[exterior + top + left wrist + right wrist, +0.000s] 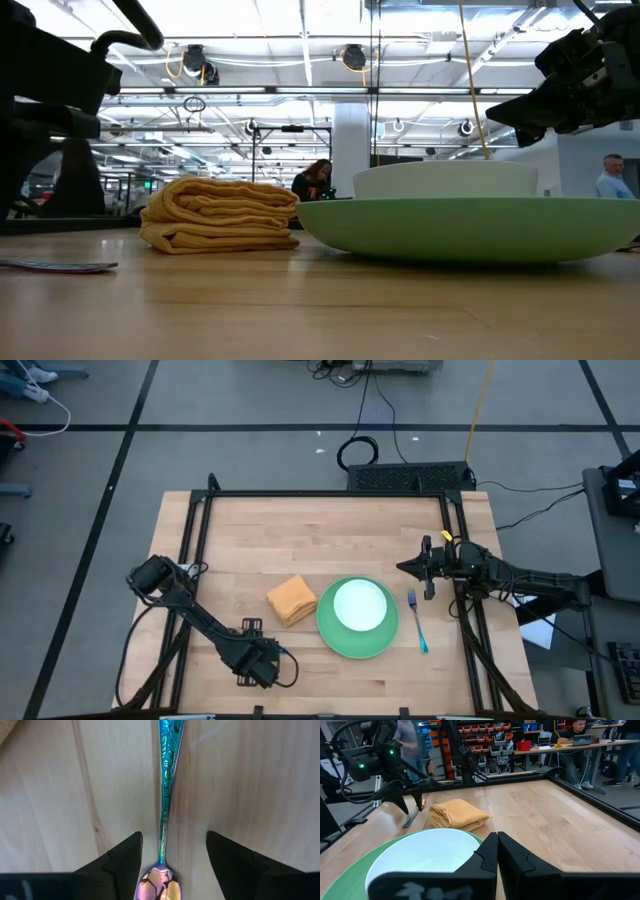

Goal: Set table place
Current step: Put the purple spoon into the white bowl

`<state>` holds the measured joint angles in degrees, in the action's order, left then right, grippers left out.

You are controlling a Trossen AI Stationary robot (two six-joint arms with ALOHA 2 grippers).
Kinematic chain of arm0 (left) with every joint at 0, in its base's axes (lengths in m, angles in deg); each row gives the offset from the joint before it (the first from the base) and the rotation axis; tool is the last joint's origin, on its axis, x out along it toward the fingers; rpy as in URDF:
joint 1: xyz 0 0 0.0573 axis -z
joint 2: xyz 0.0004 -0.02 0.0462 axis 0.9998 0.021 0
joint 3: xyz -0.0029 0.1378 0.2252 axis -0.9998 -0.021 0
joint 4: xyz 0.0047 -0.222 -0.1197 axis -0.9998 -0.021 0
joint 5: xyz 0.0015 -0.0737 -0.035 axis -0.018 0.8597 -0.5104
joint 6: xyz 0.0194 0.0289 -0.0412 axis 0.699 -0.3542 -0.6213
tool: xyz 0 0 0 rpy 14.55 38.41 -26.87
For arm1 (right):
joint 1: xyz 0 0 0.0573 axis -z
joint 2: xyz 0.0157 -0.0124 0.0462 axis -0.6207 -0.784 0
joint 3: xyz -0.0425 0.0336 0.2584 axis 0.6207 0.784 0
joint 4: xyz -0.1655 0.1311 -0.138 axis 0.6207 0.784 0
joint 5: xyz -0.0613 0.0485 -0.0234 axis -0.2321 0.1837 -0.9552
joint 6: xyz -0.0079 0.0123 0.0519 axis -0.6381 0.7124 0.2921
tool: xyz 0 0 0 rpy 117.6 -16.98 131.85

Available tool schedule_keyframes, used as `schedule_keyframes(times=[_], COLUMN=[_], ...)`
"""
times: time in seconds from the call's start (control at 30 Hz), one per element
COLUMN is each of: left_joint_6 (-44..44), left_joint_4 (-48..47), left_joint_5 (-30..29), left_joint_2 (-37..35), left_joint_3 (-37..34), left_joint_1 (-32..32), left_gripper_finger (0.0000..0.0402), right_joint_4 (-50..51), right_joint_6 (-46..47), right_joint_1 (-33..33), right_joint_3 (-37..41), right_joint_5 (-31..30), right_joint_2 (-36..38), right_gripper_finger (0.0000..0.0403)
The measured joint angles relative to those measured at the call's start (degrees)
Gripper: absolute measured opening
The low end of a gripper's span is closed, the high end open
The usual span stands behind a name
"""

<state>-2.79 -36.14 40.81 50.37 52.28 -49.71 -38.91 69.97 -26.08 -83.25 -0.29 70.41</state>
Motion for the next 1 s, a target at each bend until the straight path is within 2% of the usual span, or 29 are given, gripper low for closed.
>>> schedule_keyframes(times=[0.3,0.77,0.87,1.0], left_joint_6=[-1.1,2.2,2.8,2.9], left_joint_4=[2.2,3.0,3.2,4.3], left_joint_5=[1.4,2.3,2.4,2.6], left_joint_2=[-0.4,-0.2,-0.2,-0.2], left_joint_3=[-3.5,-3.9,-3.9,-4.4], left_joint_1=[-0.9,-2.3,-2.3,-2.3], left_gripper_finger=[0.0223,0.022,0.0198,0.0149], right_joint_4=[0.0,0.0,0.0,0.0], right_joint_6=[0.0,0.0,0.0,0.0], right_joint_1=[0.0,0.0,0.0,0.0], right_joint_3=[0.0,0.0,0.0,0.0], right_joint_5=[0.0,0.0,0.0,0.0], right_joint_2=[0.0,-0.5,-0.8,-1.2], right_gripper_finger=[0.0,0.0,0.0,0.0])
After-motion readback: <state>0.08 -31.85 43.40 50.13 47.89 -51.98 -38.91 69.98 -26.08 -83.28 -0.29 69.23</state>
